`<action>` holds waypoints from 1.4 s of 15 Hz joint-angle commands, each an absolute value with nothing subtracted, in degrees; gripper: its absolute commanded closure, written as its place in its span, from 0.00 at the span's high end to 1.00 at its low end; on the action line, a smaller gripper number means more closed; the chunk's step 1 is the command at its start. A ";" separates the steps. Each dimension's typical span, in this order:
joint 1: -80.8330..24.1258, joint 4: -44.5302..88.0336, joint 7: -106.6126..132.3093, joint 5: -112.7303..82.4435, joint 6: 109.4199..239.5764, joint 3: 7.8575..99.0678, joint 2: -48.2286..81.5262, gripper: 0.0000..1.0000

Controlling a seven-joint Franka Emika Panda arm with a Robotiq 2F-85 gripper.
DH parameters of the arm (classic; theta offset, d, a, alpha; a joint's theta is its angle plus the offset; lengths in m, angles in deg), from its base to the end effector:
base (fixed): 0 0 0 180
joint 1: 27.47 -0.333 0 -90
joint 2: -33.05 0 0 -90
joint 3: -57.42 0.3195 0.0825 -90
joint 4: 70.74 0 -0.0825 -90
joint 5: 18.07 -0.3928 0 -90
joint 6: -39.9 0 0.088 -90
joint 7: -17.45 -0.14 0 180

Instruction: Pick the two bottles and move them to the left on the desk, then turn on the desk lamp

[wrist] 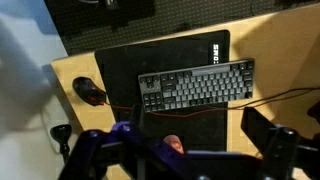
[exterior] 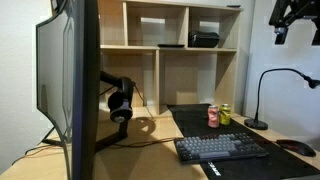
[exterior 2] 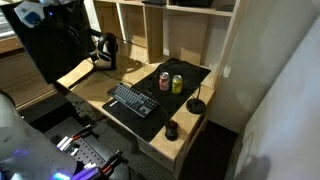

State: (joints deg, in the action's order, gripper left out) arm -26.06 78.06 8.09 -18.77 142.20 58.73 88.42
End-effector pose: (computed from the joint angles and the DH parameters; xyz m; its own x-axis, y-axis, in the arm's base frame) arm 0.2896 0.0015 0.5165 0.9728 -0.1737 0.1531 -0.1729 -0.9848 -0.0185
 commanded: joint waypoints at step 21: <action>-20.97 63.72 -38.70 -15.67 137.96 80.09 69.85 1.00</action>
State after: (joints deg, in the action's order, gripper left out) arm -22.44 59.21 -32.04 -17.55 134.46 78.60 74.86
